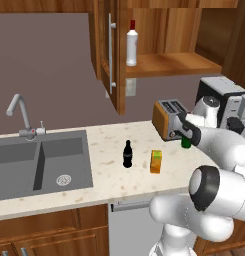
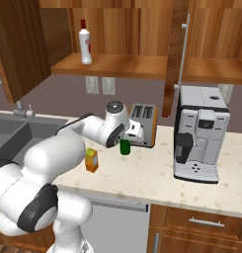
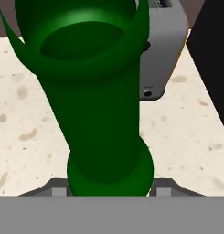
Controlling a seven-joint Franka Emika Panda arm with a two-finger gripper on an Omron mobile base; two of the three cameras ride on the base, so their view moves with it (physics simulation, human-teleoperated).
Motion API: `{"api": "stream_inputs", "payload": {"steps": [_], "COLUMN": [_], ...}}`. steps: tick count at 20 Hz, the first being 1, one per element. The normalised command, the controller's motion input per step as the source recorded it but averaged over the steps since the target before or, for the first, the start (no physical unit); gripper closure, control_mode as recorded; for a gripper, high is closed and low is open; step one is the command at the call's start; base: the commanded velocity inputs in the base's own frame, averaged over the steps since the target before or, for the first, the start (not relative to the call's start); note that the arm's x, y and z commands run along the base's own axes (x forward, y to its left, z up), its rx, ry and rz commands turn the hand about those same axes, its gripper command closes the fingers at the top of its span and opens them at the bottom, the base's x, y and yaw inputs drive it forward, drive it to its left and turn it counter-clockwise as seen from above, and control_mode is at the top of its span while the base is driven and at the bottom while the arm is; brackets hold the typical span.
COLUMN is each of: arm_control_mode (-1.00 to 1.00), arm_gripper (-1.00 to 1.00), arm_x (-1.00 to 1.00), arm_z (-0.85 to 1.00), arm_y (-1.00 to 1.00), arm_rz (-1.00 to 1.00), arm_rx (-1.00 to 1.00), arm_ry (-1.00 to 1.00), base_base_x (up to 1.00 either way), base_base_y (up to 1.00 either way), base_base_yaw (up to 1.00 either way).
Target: Sort all alcoholic drinks to one cabinet, and non-alcoholic drinks to the other.
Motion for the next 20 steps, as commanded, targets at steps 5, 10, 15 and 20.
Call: {"api": "stream_inputs", "payload": {"steps": [5,10,15,20], "arm_control_mode": [-1.0,-1.0,-1.0,-1.0], "arm_gripper": [1.0,1.0,1.0,1.0], "arm_x": [-0.31,0.0,0.0,0.0], "arm_z": [1.0,1.0,1.0,0.82], "arm_y": [0.0,0.02,0.12,0.29], "arm_rz": [0.0,0.0,0.0,0.0], "arm_rx": [-0.04,-0.01,-0.02,-0.03], "arm_ry": [-0.15,-0.16,-0.21,-0.22], "base_base_x": [0.0,0.0,0.0,0.0], "base_base_y": [0.0,0.0,0.0,0.0], "base_base_yaw": [0.0,0.0,0.0,0.0]}}
